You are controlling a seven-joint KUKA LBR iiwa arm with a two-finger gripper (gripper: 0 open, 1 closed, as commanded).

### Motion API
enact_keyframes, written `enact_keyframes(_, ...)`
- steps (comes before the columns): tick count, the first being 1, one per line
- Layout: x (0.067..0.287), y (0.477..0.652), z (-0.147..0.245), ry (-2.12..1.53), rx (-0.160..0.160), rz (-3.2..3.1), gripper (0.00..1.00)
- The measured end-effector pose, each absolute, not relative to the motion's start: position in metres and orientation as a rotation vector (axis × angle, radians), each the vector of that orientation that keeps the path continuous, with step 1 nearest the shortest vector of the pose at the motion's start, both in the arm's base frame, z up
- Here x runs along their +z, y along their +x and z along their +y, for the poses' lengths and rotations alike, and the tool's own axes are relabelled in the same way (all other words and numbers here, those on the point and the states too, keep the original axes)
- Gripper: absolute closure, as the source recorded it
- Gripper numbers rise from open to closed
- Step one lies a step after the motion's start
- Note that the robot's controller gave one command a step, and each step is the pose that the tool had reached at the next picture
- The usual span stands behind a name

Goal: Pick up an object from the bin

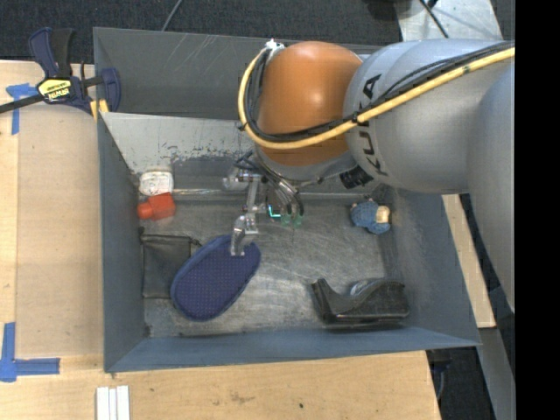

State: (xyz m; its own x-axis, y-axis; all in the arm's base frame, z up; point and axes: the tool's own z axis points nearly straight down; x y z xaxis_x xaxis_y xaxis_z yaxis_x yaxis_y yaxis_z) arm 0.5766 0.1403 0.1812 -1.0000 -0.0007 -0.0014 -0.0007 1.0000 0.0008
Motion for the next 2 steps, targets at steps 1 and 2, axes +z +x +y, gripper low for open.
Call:
enact_keyframes(1, 0.0866, 0.6076, 0.1073, -0.319, 0.009, 3.118, 0.0)
enact_keyframes(2, 0.086, 0.6073, 0.1052, -0.317, 0.005, 3.125, 1.0)
